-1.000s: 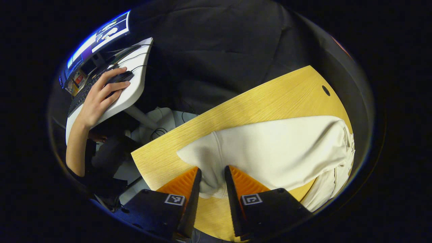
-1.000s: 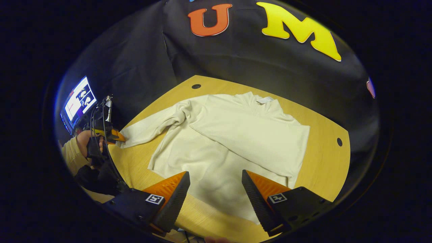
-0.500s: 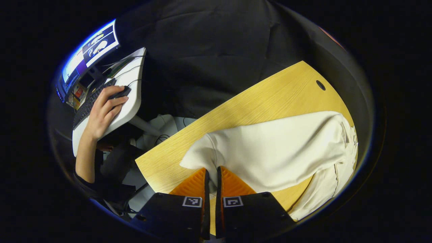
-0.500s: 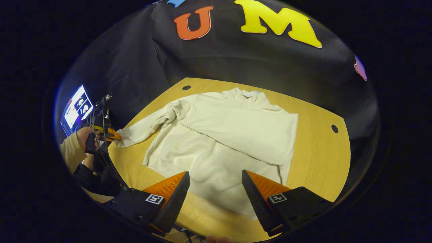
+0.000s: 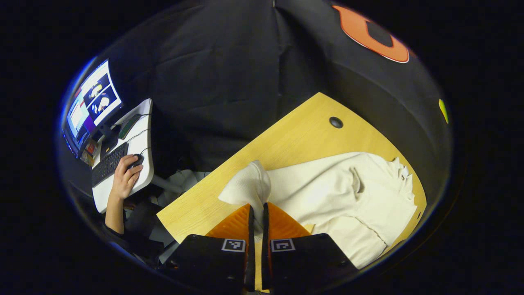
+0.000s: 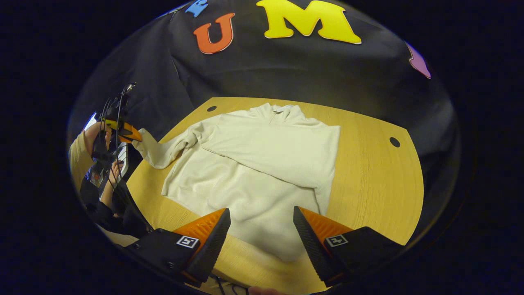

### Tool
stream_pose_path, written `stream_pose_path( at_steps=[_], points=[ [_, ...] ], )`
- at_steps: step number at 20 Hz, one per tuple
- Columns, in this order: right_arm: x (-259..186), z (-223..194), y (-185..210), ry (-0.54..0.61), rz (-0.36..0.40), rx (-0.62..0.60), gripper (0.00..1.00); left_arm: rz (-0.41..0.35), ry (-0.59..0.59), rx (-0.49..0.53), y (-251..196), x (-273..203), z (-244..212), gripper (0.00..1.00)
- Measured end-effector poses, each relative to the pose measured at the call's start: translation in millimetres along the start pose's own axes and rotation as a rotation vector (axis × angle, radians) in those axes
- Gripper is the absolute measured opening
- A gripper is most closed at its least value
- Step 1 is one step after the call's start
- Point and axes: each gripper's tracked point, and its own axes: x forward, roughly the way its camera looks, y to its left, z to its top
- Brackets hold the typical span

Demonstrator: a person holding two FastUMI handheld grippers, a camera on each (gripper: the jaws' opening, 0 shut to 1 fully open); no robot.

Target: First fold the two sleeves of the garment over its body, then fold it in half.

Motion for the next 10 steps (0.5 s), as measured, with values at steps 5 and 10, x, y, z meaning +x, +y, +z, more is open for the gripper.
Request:
stream_pose_path(
  at_steps=[5, 10],
  points=[
    [-9.6, -15.7, -44.9, 0.012, -0.025, 0.061, 0.96, -0.067, -0.016, 0.118, -102.2, -13.8, 11.0, 0.08],
    [-15.6, -31.1, -85.8, 0.033, -0.061, 0.129, 0.96, -0.149, -0.003, 0.254, -222.1, -21.5, -1.7, 0.09]
  ],
)
